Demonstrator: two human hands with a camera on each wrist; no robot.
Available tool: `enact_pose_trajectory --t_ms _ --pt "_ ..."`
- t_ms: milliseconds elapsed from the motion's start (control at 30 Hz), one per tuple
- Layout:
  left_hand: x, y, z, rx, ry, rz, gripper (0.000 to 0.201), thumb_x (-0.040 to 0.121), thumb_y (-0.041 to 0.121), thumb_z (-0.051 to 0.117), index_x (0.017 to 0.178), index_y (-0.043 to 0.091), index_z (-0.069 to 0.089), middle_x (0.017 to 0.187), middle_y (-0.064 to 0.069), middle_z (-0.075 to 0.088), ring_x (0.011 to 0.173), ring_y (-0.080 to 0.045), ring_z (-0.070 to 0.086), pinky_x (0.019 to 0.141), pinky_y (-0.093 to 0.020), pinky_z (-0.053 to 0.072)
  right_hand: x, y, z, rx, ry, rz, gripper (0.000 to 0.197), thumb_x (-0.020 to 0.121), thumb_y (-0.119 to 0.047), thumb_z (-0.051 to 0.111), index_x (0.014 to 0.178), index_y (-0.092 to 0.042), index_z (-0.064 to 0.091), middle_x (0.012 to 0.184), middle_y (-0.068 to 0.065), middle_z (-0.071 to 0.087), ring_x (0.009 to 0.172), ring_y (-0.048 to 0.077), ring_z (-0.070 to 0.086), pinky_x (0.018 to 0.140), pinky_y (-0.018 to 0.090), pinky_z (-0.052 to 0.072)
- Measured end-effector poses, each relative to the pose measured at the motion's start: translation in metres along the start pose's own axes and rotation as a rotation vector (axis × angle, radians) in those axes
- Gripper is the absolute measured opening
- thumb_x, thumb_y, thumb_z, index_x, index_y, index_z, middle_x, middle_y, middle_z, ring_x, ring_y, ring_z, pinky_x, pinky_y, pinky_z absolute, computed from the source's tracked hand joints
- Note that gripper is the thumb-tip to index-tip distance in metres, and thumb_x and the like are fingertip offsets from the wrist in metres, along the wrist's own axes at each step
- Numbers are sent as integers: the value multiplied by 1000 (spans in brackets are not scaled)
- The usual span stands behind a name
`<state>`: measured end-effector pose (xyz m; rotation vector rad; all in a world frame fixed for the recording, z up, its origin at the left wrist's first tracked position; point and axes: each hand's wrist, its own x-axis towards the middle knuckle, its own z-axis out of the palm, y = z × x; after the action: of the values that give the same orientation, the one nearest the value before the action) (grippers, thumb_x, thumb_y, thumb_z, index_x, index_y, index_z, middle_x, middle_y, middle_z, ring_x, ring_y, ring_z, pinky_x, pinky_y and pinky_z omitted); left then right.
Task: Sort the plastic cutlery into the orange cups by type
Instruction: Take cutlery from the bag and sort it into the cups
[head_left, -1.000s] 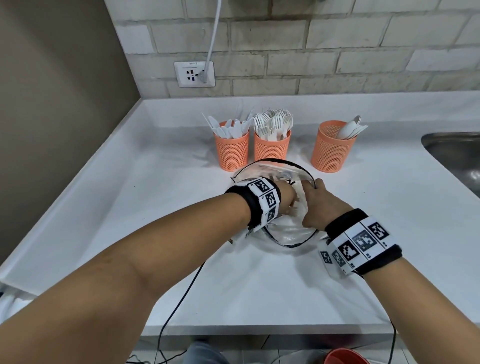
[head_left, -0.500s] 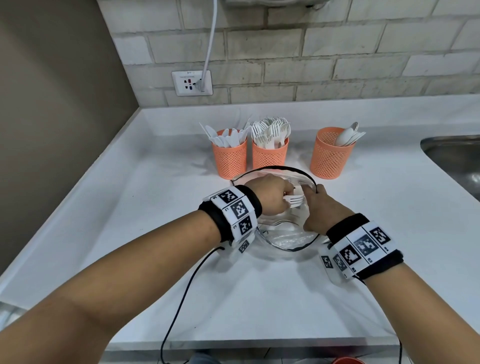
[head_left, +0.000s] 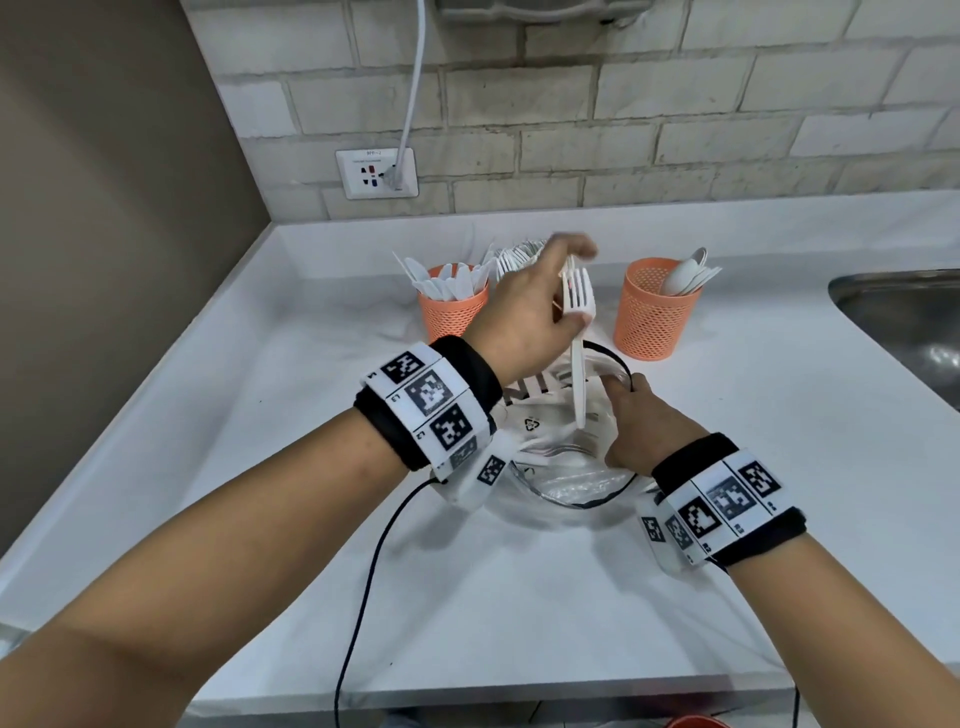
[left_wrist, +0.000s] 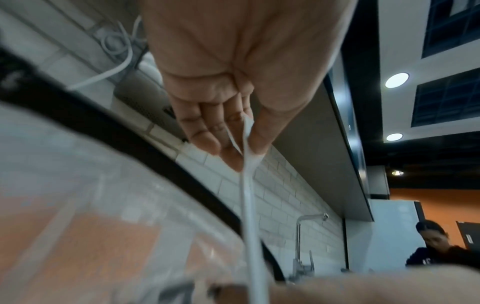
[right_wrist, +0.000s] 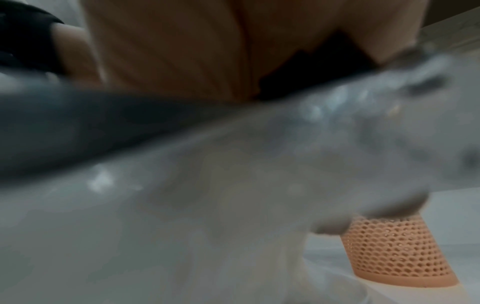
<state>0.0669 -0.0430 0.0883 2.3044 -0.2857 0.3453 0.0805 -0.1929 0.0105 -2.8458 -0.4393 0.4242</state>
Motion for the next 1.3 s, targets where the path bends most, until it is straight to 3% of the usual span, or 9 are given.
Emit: enact_pose_trajectory --t_ms 100,200,333,567,700,900,1167,1233,1300 --pt "11 13 -26 -94 124 36 54 83 5 65 129 25 46 87 -11 67 72 -21 67 71 -28 56 -1 0 1 -5 6 0 78 76 -6 62 142 -13 20 130 13 31 108 35 55 87 39 48" --pt "37 14 -49 -102 276 0 39 85 7 64 119 22 55 97 1 62 85 -15 67 77 -26 57 -2 -2 1 -13 -3 7 77 78 -7 60 143 -12 19 132 13 29 109 35 55 87 38 48" --pt "68 4 -56 21 366 -10 33 87 9 61 118 19 55 99 -4 62 88 -15 64 81 -27 55 -2 -4 -3 -18 -6 18 76 78 -6 61 142 -12 20 133 12 28 109 35 55 86 38 49" --pt "93 -26 -31 108 260 -65 33 88 9 60 118 22 54 99 -6 61 80 -18 59 74 -25 51 0 -6 -5 -44 -21 13 76 79 -5 59 143 -10 18 134 13 29 111 34 55 86 37 48" --pt "98 -40 -17 269 114 -129 33 89 10 60 118 24 64 121 -5 64 104 -22 63 94 -28 49 3 -6 -5 -43 -27 11 77 78 -5 60 143 -10 19 133 13 30 110 34 55 86 38 49" --pt "105 -55 1 508 -115 -189 31 93 12 48 108 26 72 129 -3 60 117 -26 56 99 -28 43 4 -4 -5 -56 -39 10 77 78 -6 61 143 -10 20 134 12 29 109 34 56 83 37 49" --pt "98 -15 -19 443 -82 -198 42 89 23 59 130 28 54 137 1 52 125 -24 50 105 -31 41 5 -2 -5 -47 -45 3 80 76 -5 62 143 -11 19 132 12 30 108 34 56 82 37 48" --pt "85 16 -27 310 -33 -103 43 88 27 60 130 25 54 130 3 55 112 -13 54 96 -20 41 6 -1 -5 -40 -48 -1 79 75 -5 62 142 -11 19 131 12 30 107 35 56 80 36 48" --pt "60 42 -27 211 -28 -7 33 88 23 60 120 21 62 111 5 59 86 -5 53 72 -8 40 5 -1 -5 -30 -45 -13 79 75 -4 61 142 -11 19 129 13 31 105 36 56 80 37 48"
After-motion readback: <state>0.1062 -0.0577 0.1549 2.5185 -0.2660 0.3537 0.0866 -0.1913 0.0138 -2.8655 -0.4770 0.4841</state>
